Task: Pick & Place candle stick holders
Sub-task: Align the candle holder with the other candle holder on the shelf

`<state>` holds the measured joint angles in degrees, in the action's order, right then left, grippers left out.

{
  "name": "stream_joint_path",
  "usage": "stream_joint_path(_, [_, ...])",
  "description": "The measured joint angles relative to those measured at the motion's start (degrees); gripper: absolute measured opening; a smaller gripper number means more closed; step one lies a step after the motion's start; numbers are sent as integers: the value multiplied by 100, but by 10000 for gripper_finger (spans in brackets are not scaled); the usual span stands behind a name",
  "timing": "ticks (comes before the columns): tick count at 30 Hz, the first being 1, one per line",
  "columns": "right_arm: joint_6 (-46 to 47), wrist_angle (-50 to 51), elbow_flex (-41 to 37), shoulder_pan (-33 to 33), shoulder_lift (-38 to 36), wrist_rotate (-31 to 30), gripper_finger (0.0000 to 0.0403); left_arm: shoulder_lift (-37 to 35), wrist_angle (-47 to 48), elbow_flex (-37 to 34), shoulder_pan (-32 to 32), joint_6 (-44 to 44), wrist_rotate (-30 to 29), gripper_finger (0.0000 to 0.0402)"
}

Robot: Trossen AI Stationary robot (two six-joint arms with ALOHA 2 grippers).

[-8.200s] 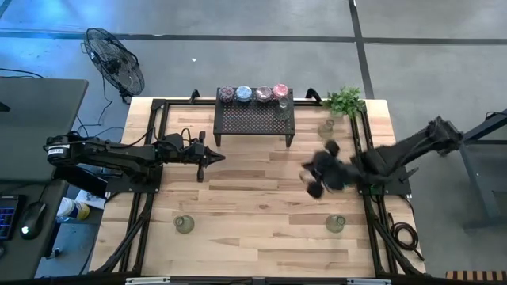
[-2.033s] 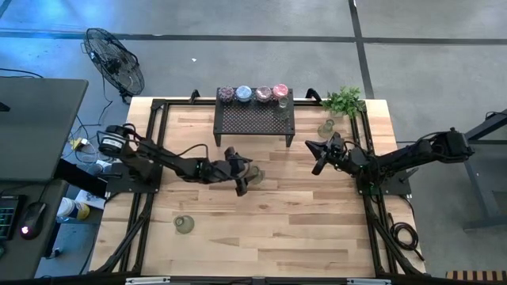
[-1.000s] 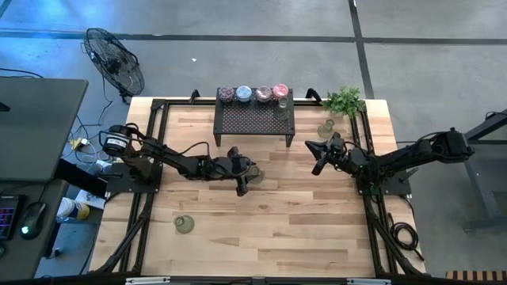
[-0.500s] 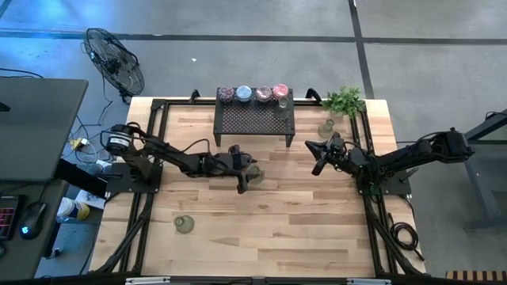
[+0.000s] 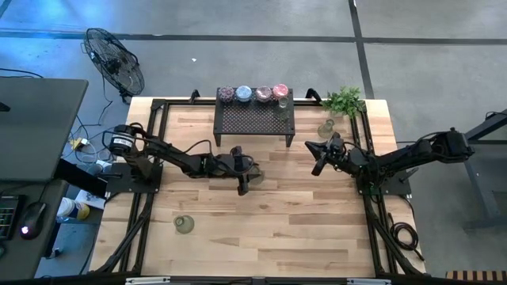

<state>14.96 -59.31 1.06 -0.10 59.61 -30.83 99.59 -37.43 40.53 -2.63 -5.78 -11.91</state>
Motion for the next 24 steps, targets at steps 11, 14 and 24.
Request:
stream_joint_path(11, [0, 16, 0, 0, 0, 13, 1, -1585, 929, 239, 2, 152, 16, 167])
stream_joint_path(14, [0, 34, 0, -1, 0, 17, 2, -1979, 1961, 848, 39, 438, -359, 167])
stream_joint_path(24, [3, 43, 0, -2, 0, 29, 1, -1682, 3730, 2862, 1471, 758, 47, 168])
